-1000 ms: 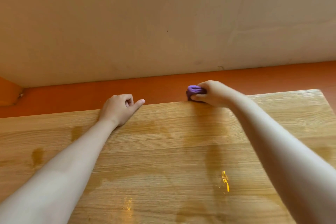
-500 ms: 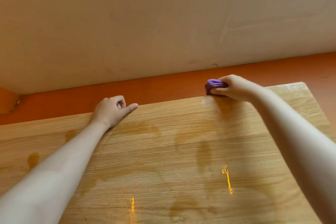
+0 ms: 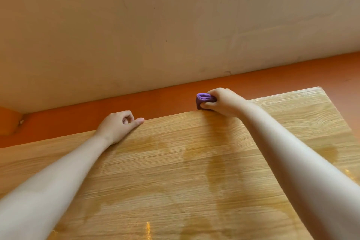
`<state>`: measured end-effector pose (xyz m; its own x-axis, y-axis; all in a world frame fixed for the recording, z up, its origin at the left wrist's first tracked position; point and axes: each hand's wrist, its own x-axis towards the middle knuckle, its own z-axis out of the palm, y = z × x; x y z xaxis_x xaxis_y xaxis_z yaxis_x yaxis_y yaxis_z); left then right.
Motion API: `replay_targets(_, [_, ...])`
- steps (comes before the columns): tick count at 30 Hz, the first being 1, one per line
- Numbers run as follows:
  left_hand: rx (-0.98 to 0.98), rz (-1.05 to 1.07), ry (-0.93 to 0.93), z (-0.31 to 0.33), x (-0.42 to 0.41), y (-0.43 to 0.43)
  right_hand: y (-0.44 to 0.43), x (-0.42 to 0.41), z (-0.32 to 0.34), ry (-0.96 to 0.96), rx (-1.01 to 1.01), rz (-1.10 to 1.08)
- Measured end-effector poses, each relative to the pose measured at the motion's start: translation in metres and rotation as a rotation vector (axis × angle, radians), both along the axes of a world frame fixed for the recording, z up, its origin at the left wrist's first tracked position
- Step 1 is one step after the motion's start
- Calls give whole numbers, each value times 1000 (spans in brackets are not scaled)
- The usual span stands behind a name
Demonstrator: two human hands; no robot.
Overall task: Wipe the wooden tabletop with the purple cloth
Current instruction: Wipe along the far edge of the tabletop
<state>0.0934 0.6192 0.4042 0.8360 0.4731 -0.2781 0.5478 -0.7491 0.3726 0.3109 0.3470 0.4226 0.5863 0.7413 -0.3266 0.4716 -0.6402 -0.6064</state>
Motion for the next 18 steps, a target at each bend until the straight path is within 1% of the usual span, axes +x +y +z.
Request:
replay_targets(2, [-62,-51,50,10,14,-7,-4,-1,2,-18,13,13])
replay_targets(5, [-125,-164,0,16,57,-45,-8,-2,2,-22,29,38])
replay_targets(9, [-143,-309,-32,10,123,-123,-19,9,2,-84,12,19])
replay_targets(13, [-117,-326,-17,-5,154,-167,-71,47,4,-68,-39,-46])
replay_targets(18, [-5,-246,-78,-11,156,-175,-154,99,11,-89,-45,-247])
